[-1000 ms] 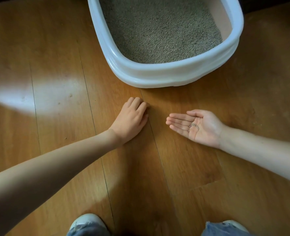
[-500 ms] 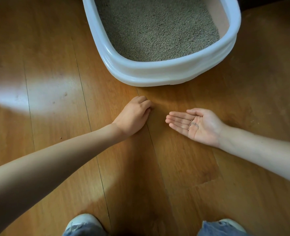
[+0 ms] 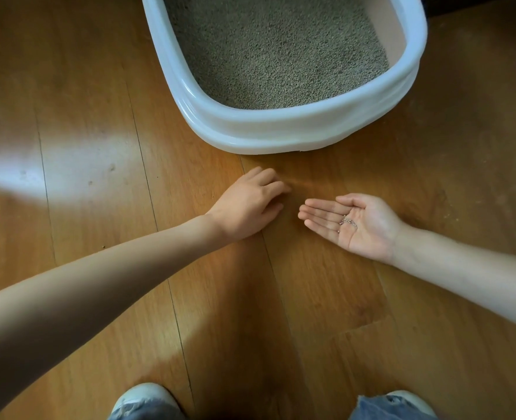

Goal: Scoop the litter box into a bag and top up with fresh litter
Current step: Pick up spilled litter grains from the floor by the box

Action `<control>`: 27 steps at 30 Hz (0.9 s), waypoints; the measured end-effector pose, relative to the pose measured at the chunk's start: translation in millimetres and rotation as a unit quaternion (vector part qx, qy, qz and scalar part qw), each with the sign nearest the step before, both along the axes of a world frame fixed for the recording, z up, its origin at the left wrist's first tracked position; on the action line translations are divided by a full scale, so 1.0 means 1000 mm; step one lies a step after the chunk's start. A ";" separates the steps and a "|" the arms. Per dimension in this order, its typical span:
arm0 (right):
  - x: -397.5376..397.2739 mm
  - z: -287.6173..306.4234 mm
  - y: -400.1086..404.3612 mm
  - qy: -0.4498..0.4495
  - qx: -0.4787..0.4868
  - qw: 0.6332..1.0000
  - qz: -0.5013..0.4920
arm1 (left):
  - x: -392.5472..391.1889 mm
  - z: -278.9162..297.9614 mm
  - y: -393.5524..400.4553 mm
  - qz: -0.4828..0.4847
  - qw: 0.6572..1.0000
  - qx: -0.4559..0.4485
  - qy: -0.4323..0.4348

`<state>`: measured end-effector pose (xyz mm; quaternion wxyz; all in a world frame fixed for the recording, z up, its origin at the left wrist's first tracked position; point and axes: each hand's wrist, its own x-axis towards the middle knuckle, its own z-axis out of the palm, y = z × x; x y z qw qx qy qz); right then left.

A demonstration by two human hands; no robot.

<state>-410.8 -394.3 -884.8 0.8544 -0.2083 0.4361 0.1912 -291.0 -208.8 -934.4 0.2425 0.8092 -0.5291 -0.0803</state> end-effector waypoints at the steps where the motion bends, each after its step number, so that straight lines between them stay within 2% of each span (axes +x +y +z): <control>1: -0.001 0.000 -0.001 0.003 -0.001 1.000 -0.002 | 0.000 -0.001 -0.003 -0.022 1.000 0.005 -0.018; 5: -0.003 0.003 0.000 0.007 -0.001 1.000 -0.005 | 0.000 -0.005 -0.014 -0.098 0.992 0.014 -0.084; 9: -0.005 0.004 -0.003 0.007 -0.001 1.000 -0.008 | 0.003 -0.008 -0.012 -0.121 0.984 -0.006 -0.131; 19: -0.002 0.003 0.001 0.001 0.002 1.000 0.003 | 0.008 -0.007 0.004 -0.076 0.991 0.021 -0.104; 23: -0.001 0.002 0.002 0.005 0.002 1.000 0.004 | 0.007 -0.008 -0.001 -0.105 0.983 0.067 -0.133; 27: -0.001 0.002 0.003 0.006 0.001 1.000 0.010 | 0.010 -0.009 0.007 -0.126 0.981 0.047 -0.140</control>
